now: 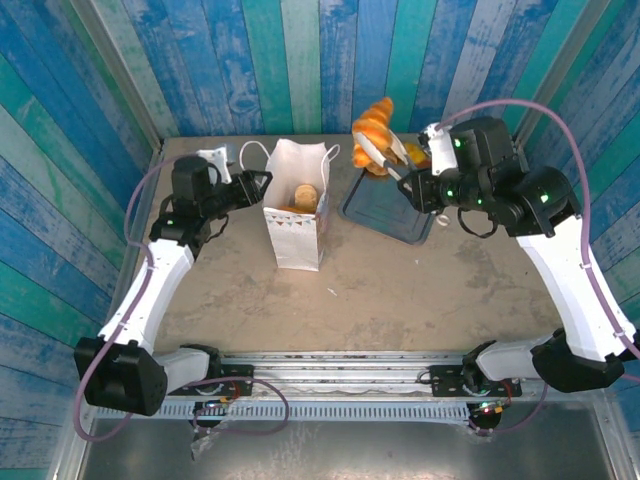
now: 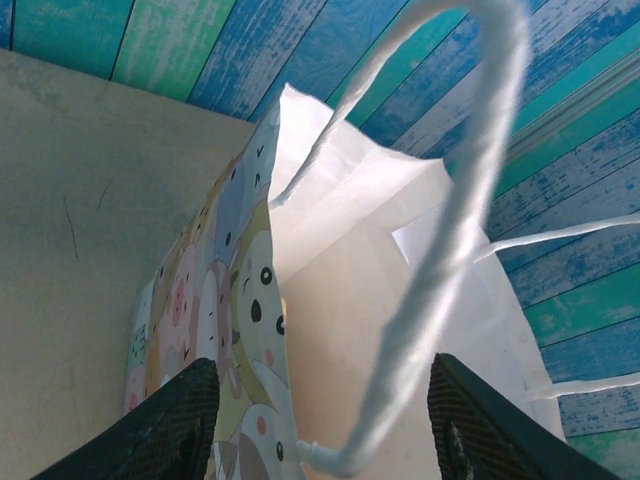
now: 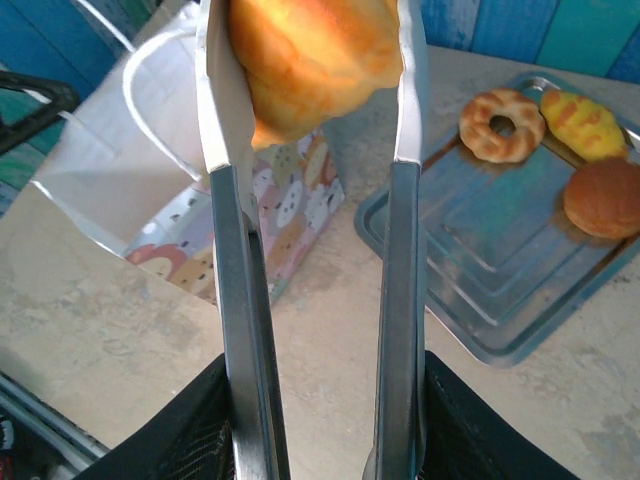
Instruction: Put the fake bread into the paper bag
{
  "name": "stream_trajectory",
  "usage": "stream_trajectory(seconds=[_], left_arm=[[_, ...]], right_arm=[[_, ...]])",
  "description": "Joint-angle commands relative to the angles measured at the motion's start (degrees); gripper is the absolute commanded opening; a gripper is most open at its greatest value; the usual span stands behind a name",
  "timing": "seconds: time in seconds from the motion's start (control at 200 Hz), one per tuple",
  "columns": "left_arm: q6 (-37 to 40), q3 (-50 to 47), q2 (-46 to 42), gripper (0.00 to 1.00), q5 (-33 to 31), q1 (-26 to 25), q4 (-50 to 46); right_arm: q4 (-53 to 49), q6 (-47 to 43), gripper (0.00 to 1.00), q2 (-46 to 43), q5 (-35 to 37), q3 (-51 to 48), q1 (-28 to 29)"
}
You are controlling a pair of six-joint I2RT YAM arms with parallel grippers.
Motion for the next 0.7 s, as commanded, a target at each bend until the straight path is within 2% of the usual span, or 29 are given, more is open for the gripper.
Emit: stream_trajectory(seconds=[0.0, 0.245, 0.426, 0.691], left_arm=[[0.0, -1.0, 1.3, 0.56, 0.4, -0.2, 1.2], [-0.2, -1.7, 1.5, 0.42, 0.2, -0.2, 1.2], [-0.3, -2.1, 1.0, 0.39, -0.2, -0.2, 1.3], [-0.6, -3.0, 0.2, 0.27, -0.9, -0.2, 1.8]], right_arm=[[4.4, 0.5, 0.44, -0.7, -0.4, 3.1, 2.5], [7.5, -0.3, 0.44, 2.9, -1.0, 6.5, 6.7], [9.7, -0.4, 0.44, 6.9, -0.2, 9.2, 10.7], [9.8, 0.1, 0.44, 13.8, 1.9, 13.2, 15.1]])
